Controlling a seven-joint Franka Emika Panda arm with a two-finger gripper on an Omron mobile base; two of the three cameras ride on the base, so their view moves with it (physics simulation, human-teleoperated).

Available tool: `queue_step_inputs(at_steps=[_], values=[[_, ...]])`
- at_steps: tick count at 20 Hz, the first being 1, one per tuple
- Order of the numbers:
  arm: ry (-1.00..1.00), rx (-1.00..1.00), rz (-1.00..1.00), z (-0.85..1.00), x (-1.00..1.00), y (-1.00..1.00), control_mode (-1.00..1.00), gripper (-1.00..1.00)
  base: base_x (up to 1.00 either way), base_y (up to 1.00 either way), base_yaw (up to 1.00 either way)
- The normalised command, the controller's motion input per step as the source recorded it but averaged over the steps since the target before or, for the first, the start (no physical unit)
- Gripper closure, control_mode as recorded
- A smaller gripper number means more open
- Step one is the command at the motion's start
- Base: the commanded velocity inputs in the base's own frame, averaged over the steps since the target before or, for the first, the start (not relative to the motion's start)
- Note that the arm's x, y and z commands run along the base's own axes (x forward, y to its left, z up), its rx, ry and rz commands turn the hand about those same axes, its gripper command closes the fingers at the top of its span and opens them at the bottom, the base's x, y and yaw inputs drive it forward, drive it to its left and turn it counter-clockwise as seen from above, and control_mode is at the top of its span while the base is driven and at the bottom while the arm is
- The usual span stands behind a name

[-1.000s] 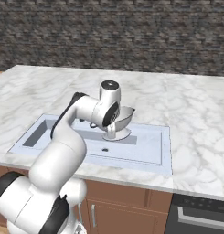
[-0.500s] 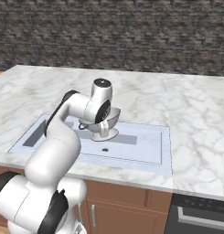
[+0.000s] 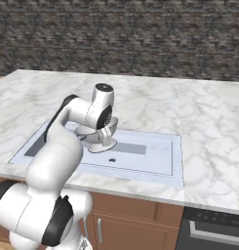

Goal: Place the glass cup in the left basin and the colander in the right basin of the sink.

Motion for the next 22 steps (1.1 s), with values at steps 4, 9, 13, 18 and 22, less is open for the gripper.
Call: queue_step_inputs(at_steps=[4,9,13,18,22], values=[[0.00,0.01,0.07,-0.16,0.16,0.06,-1.00,1.00,0.00,0.00,0.00],[0.00,0.03,0.05,-0.12,0.18,0.00,-1.00,1.00,0.00,0.00,0.00],[0.01,0.02,0.05,-0.17,0.19,0.00,-1.00,1.00,0.00,0.00,0.00],[0.03,0.01,0.05,-0.17,0.22,0.00,-1.00,1.00,0.00,0.00,0.00],[0.05,0.01,0.05,-0.15,0.31,0.00,-1.00,1.00,0.00,0.00,0.00]])
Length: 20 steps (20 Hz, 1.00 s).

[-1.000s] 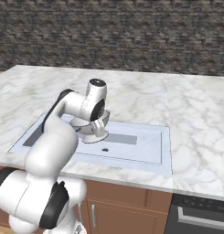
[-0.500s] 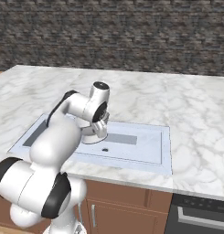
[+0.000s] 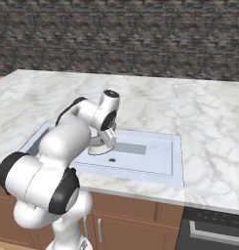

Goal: Place the glass cup in the left basin and the colander in the right basin of the sink.

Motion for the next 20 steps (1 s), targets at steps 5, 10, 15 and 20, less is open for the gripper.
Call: queue_step_inputs(at_steps=[5,10,15,20], values=[[0.03,0.02,0.05,-0.20,0.33,0.00,-1.00,1.00,0.00,0.00,0.00],[0.04,0.04,0.05,-0.22,0.25,0.00,-1.00,1.00,0.00,0.00,0.00],[0.03,0.04,0.07,-0.22,0.21,0.00,-1.00,1.00,0.00,0.00,0.00],[0.01,0.04,0.08,-0.26,0.22,-0.10,-1.00,1.00,0.00,0.00,0.00]])
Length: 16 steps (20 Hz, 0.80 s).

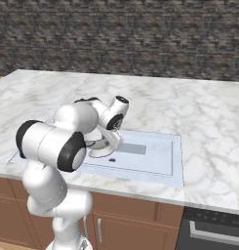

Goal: Place the glass cup in the left basin and the colander in the right basin of the sink.

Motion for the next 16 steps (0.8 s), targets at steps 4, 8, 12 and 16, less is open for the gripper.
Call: queue_step_inputs(at_steps=[4,8,12,16], values=[[0.00,0.03,0.09,-0.27,0.17,-0.13,-1.00,1.00,0.00,0.00,0.00],[0.00,0.00,0.09,-0.23,0.13,-0.02,-1.00,1.00,0.00,0.00,0.00],[0.01,0.00,0.08,-0.14,0.10,0.00,-1.00,1.00,0.00,0.00,0.00],[0.00,0.00,0.08,-0.22,0.01,0.00,-1.00,1.00,0.00,0.00,0.00]])
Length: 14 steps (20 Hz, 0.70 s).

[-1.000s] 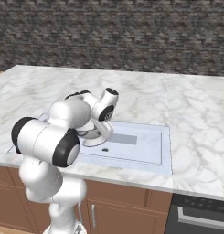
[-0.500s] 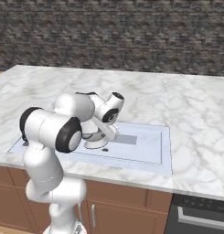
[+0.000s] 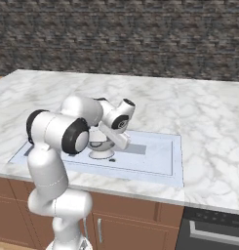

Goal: Place the glass cup in the left basin and the colander in the right basin of the sink.

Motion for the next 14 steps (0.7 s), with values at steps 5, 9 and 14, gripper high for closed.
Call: queue_step_inputs(at_steps=[5,9,14], values=[[0.00,0.00,0.06,-0.01,0.00,0.00,-1.00,1.00,0.00,0.00,0.00],[0.00,0.00,0.00,0.00,0.00,0.00,-1.00,1.00,0.00,0.00,0.00],[0.00,0.00,0.00,0.00,0.00,0.00,-1.00,1.00,0.00,0.00,0.00]])
